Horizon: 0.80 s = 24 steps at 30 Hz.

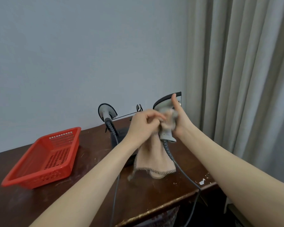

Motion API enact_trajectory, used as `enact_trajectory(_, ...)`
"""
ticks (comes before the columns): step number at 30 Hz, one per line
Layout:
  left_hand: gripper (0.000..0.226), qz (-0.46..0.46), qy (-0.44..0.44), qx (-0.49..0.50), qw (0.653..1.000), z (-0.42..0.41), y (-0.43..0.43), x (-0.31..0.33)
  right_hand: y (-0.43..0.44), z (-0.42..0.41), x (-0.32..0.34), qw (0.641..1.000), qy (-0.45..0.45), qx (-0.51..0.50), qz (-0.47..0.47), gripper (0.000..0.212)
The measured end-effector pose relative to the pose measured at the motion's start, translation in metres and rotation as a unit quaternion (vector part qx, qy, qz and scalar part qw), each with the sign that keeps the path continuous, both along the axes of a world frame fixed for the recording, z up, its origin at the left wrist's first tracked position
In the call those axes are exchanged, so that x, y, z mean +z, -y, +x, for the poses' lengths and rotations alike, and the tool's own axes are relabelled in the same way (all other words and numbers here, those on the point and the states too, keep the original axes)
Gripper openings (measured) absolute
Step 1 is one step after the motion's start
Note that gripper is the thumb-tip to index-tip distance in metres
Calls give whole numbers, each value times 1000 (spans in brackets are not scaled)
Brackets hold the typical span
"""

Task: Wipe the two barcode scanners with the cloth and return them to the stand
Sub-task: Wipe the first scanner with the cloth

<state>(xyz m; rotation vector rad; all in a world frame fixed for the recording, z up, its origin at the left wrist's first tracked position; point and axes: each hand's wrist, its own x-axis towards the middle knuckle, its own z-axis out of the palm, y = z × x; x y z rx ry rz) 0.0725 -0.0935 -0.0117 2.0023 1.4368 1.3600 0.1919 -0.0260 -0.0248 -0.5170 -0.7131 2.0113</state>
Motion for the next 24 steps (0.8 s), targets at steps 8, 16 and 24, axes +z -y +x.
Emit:
enact_trajectory(8, 31, 28, -83, 4, 996, 11, -8, -17, -3, -6, -4, 996, -87, 0, -17, 68)
enact_trajectory(16, 26, -59, 23, -14, 998, 3, 8, -28, -4, -4, 1, 996, -10, -45, -78, 72)
enact_trajectory(24, 63, -125, 108, 40, 985, 21, 0, -26, -3, -10, 14, 995, 29, -84, -42, 54)
